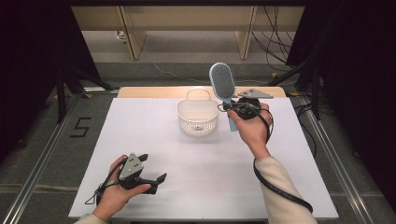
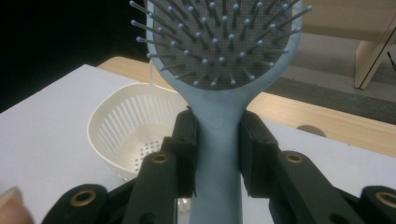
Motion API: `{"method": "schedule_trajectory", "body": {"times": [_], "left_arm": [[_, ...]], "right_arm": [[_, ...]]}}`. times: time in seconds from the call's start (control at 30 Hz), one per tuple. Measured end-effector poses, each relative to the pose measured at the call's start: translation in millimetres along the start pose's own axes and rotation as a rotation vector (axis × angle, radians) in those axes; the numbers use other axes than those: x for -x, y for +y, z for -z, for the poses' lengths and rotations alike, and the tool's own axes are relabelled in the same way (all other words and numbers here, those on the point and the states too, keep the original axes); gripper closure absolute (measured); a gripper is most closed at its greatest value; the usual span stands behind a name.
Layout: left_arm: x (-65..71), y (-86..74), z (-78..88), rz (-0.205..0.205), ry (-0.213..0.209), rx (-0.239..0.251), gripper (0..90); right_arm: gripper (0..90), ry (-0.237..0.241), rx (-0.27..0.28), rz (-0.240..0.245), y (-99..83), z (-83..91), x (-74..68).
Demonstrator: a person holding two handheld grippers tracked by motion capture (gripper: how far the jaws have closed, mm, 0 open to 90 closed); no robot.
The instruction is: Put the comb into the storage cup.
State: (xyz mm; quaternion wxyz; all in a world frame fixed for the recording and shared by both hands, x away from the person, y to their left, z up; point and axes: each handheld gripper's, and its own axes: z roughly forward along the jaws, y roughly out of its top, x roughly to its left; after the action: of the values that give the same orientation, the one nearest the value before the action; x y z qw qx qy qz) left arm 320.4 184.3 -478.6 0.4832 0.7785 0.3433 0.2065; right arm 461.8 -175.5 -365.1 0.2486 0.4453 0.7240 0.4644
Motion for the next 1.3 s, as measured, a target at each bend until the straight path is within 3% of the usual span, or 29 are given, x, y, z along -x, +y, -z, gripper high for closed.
{"method": "schedule_trajectory", "body": {"times": [1.3], "left_arm": [[0.4, -0.1, -0.3, 0.002, -0.003, -0.003, 2.9]], "right_arm": [[70.7, -0.002, -0.004, 0.000, 5.5, -9.2, -1.2]]}}
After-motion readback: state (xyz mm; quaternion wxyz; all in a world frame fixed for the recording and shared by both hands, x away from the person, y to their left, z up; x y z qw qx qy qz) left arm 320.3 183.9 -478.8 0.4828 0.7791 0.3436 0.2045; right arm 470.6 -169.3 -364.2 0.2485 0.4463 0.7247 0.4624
